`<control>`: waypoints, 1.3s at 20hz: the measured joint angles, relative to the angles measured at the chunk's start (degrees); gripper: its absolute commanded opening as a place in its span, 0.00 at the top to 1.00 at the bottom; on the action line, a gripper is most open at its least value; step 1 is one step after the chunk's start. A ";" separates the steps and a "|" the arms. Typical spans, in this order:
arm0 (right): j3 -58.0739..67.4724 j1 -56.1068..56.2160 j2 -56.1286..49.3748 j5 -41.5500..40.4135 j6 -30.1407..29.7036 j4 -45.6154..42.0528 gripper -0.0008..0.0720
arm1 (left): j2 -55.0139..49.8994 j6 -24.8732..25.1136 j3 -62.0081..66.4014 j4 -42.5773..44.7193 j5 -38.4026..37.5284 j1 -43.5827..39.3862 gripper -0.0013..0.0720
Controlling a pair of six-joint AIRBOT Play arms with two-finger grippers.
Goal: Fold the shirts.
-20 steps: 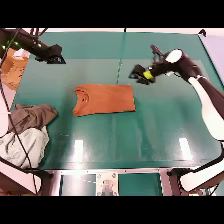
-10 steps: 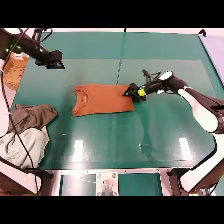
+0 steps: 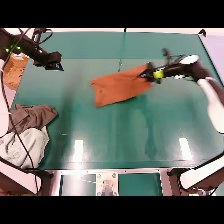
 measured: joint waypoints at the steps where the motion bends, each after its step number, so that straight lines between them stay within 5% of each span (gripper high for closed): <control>1: 0.15 -4.02 1.99 0.79 0.98 -1.70 0.96 | 0.00 0.00 0.00 0.09 -0.09 0.00 0.95; 13: -20.15 -59.93 22.60 4.26 3.65 -14.25 0.96 | 0.00 -0.02 0.00 0.15 1.33 0.00 0.95; 22: -45.33 -79.32 31.54 -4.76 -0.57 -17.20 0.96 | 0.00 -0.02 0.00 0.13 1.86 0.00 0.95; 23: -46.84 -79.87 31.80 -5.53 -0.70 -17.92 0.88 | 0.00 -0.02 0.00 0.13 1.86 0.00 0.95; 25: -48.48 -80.43 32.17 -5.68 -0.74 -19.63 0.42 | 0.00 0.00 0.00 0.13 1.86 -0.02 0.95; 26: -48.76 -80.65 32.26 -5.01 -0.72 -20.92 0.29 | 0.00 0.02 0.00 0.13 1.88 -0.09 0.95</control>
